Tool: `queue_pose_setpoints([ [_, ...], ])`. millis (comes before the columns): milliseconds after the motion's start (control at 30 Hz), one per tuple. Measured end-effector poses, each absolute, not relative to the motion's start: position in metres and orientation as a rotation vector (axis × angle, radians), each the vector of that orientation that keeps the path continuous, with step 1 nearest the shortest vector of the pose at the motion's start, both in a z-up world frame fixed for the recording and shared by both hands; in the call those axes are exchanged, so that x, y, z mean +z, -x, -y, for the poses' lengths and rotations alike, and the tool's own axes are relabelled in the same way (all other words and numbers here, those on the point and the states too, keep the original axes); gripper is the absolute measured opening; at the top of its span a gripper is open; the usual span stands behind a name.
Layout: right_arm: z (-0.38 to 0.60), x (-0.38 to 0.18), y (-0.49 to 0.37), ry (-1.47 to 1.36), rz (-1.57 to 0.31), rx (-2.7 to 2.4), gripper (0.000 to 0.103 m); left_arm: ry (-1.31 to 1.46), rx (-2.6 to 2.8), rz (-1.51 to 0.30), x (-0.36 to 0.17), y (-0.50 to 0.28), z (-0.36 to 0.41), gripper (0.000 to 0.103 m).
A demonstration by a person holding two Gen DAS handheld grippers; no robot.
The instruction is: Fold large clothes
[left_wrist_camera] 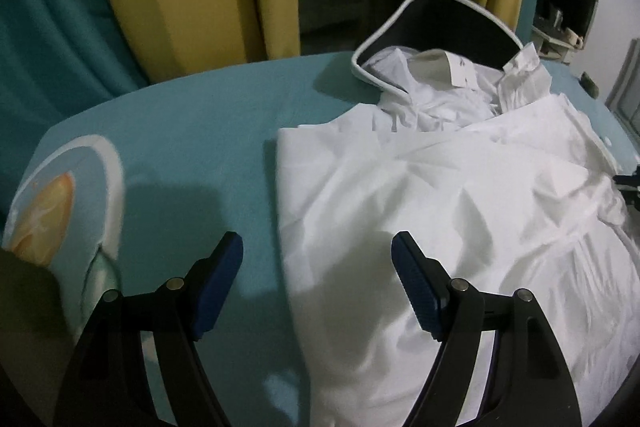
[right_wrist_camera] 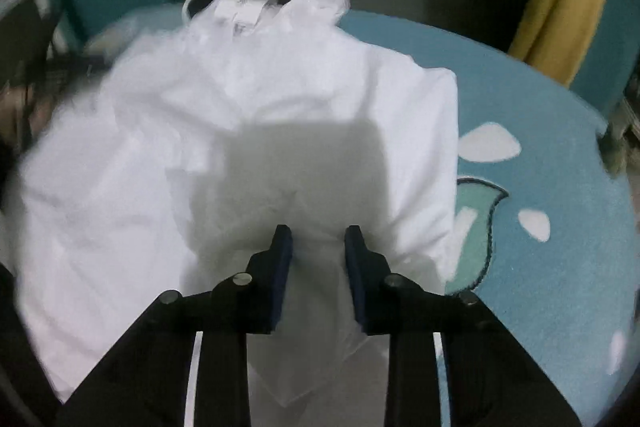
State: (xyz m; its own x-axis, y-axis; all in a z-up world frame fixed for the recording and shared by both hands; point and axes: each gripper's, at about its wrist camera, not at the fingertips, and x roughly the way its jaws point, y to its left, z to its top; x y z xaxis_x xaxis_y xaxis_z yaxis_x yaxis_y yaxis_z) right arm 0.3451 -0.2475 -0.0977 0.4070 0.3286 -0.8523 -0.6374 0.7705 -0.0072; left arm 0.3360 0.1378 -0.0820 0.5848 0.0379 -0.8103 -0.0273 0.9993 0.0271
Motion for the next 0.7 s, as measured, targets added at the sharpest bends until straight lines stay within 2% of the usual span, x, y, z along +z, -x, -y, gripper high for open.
queue_pose_setpoints([
  [33, 0.242, -0.097, -0.34, 0.391, -0.972, 0.613, 0.022, -0.021, 0.046, -0.958, -0.087, -0.339, -0.137, 0.08],
  [67, 0.239, -0.095, -0.336, 0.412, -0.97, 0.602, 0.013, -0.025, 0.057, -0.974, -0.094, -0.344, -0.138, 0.08],
  [133, 0.234, -0.093, -0.328, 0.471, -0.952, 0.568, 0.002, 0.003, 0.047, -0.95, -0.097, -0.345, -0.142, 0.08],
  [167, 0.231, -0.091, -0.324, 0.498, -0.942, 0.548, 0.002, 0.008, 0.044, -0.944, -0.097, -0.345, -0.144, 0.078],
  [233, 0.23, -0.08, -0.32, 0.534, -0.905, 0.521, 0.002, 0.019, 0.058, -0.926, -0.096, -0.347, -0.148, 0.063],
  [300, 0.226, -0.065, -0.322, 0.567, -0.864, 0.498, 0.002, 0.026, 0.086, -0.913, -0.095, -0.348, -0.154, 0.043],
  [367, 0.22, -0.053, -0.332, 0.621, -0.821, 0.48, 0.002, 0.036, 0.152, -0.904, -0.093, -0.35, -0.164, 0.034],
  [467, 0.209, -0.052, -0.356, 0.748, -0.788, 0.418, 0.002, 0.077, 0.216, -0.903, -0.088, -0.349, -0.181, 0.034],
  [600, 0.207, -0.074, -0.388, 0.768, -0.915, 0.462, 0.003, 0.137, 0.218, -0.911, -0.085, -0.34, -0.197, 0.037],
  [633, 0.206, -0.073, -0.397, 0.758, -0.915, 0.468, 0.009, 0.155, 0.21, -0.909, -0.084, -0.336, -0.199, 0.041],
  [667, 0.205, -0.068, -0.402, 0.739, -0.898, 0.474, 0.025, 0.171, 0.202, -0.906, -0.083, -0.334, -0.202, 0.051],
  [700, 0.201, -0.057, -0.414, 0.689, -0.865, 0.492, 0.037, 0.184, 0.193, -0.903, -0.083, -0.331, -0.203, 0.056],
])
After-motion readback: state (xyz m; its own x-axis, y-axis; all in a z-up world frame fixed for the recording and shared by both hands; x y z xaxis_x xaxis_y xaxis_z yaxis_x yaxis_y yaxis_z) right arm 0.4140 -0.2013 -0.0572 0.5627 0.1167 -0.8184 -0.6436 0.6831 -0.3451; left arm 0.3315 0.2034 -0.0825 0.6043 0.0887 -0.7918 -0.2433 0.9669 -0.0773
